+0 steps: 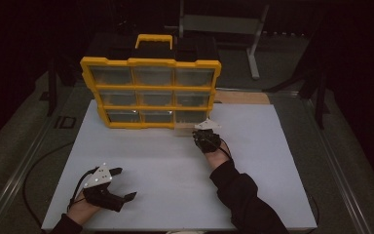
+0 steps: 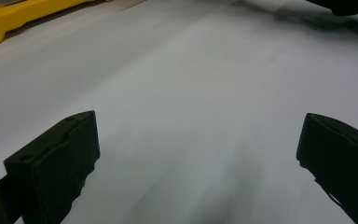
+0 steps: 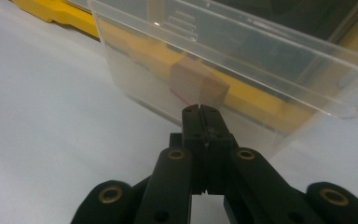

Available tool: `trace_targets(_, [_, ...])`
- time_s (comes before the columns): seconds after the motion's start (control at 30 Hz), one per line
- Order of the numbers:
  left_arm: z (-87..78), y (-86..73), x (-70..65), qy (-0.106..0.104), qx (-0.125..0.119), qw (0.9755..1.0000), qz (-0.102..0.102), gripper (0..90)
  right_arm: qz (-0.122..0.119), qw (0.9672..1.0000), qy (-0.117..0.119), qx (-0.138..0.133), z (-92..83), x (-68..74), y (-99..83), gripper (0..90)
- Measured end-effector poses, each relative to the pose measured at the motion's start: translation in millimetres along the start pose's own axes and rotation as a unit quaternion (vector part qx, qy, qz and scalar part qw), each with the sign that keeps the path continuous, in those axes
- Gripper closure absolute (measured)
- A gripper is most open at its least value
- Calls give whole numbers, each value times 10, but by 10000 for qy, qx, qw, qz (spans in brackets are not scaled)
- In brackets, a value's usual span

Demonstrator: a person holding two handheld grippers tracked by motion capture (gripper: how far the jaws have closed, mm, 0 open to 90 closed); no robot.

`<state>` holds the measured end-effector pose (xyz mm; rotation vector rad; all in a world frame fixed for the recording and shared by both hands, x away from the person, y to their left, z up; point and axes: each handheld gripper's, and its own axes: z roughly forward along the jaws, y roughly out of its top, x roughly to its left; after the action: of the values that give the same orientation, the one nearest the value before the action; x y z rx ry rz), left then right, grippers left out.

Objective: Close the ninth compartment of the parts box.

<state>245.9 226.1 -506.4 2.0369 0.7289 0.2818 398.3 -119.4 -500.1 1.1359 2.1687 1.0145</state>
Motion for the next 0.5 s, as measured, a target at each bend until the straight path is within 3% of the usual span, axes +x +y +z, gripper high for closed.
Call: trace_targets(0.5, [2, -1, 2, -11, 1, 10000, -8, 1, -11, 10000, -68, 66, 73, -35, 50, 900])
